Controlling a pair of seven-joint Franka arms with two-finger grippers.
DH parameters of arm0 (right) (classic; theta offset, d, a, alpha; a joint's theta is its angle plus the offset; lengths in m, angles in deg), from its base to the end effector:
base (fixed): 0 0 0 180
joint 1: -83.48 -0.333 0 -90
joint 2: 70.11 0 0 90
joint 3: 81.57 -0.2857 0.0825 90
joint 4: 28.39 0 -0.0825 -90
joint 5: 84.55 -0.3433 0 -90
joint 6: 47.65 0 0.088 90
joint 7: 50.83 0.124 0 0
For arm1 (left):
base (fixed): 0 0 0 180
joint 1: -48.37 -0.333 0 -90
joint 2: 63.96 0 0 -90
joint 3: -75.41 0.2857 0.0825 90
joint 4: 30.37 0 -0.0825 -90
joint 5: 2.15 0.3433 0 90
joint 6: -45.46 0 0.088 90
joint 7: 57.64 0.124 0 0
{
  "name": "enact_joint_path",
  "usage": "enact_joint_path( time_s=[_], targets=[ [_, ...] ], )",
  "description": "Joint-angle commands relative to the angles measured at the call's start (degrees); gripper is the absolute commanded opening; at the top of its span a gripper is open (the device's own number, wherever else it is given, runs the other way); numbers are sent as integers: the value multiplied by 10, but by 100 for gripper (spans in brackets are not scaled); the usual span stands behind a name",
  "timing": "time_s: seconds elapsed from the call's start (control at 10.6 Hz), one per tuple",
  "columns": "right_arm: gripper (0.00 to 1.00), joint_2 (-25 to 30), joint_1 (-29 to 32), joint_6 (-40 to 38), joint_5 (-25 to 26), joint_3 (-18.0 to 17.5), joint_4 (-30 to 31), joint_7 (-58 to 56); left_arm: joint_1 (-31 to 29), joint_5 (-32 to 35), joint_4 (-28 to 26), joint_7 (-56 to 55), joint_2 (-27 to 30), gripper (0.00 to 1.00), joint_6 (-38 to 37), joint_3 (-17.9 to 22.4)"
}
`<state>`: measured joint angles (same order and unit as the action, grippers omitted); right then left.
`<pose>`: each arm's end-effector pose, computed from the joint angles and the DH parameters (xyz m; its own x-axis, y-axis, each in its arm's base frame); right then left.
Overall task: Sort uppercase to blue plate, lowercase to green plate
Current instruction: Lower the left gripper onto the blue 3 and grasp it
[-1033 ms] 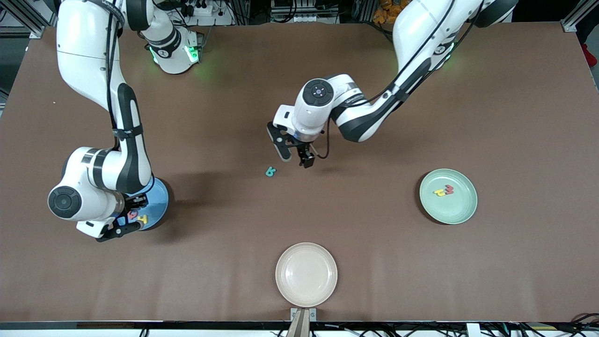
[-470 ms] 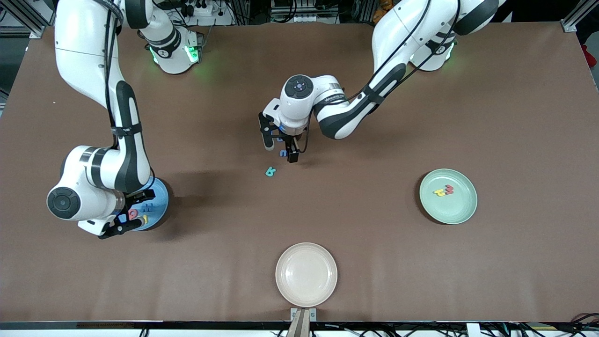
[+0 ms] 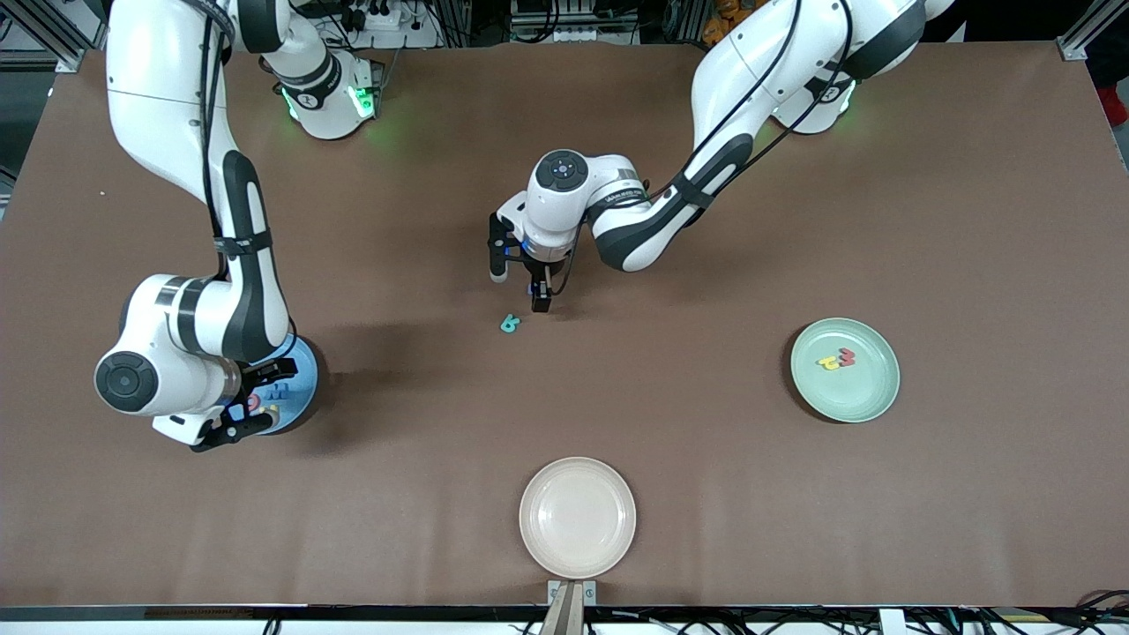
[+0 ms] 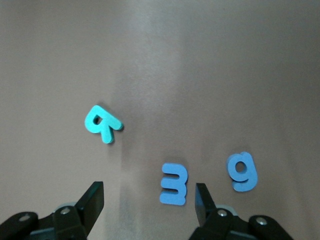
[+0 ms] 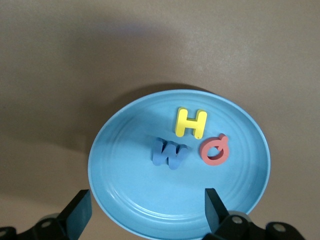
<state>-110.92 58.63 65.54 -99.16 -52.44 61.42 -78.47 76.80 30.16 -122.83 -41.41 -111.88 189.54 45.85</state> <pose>0.6200 0.0084 0.2313 0.9133 0.3344 -0.2327 0.3459 -0.9382 0.0096 0.3875 -0.5349 0.1893 0.0183 -0.9826 0.1851 -0.9954 -0.0352 -0.0889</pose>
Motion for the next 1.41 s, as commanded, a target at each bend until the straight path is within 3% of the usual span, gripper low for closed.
enact_joint_path(
  time_s=[0.0,0.94,1.13,1.32],
  targets=[
    [100,9,2,6,-9,-7,8,1,12,15,14,20,-9,78,6,9],
    [100,9,-14,10,-9,-22,5,52,16,28,13,27,-33,68,6,10],
    [100,9,-27,9,-9,-22,5,75,16,28,14,24,-35,59,6,10],
    [100,9,-30,10,-9,-37,5,105,15,28,14,23,-39,40,7,10]
  ],
)
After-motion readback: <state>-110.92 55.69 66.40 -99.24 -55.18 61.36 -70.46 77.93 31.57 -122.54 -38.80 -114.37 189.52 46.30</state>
